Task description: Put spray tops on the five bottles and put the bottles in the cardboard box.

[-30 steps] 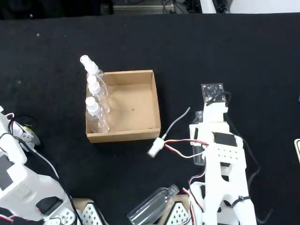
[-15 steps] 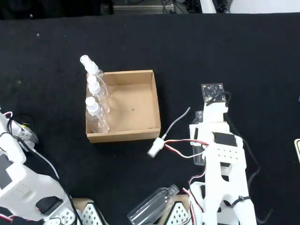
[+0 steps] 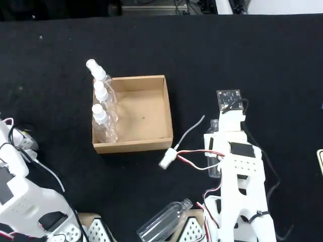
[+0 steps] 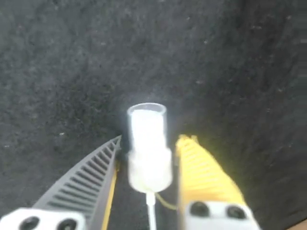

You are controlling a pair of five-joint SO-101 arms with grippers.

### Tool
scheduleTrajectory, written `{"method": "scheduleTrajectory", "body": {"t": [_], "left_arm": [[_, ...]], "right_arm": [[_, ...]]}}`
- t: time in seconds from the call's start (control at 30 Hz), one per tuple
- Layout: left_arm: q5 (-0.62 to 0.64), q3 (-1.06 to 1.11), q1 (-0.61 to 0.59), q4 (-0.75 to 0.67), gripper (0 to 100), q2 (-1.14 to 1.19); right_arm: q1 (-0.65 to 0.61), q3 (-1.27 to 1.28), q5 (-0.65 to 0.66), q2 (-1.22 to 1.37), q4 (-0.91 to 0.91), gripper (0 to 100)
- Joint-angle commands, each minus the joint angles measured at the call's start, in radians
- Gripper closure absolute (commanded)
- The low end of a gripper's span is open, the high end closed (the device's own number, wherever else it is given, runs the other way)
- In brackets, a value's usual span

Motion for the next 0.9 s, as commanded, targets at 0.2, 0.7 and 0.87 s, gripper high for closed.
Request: {"method": "scheduleTrajectory", "body": {"t": [0.2, 0.7, 0.87], "left_arm": [[-0.161, -0.062, 0.082, 0.026, 95, -0.002], [-0.984, -0.116, 0.045, 0.107, 90, -0.002], [-0.993, -0.094, 0.042, 0.104, 74, -0.002]], "right_arm": [[-0.011, -0.002, 0.003, -0.050, -0.015, 98.8], [-0.011, -0.002, 0.003, -0.050, -0.020, 98.8], [-0.011, -0.002, 0.003, -0.050, -0.015, 98.8]]}}
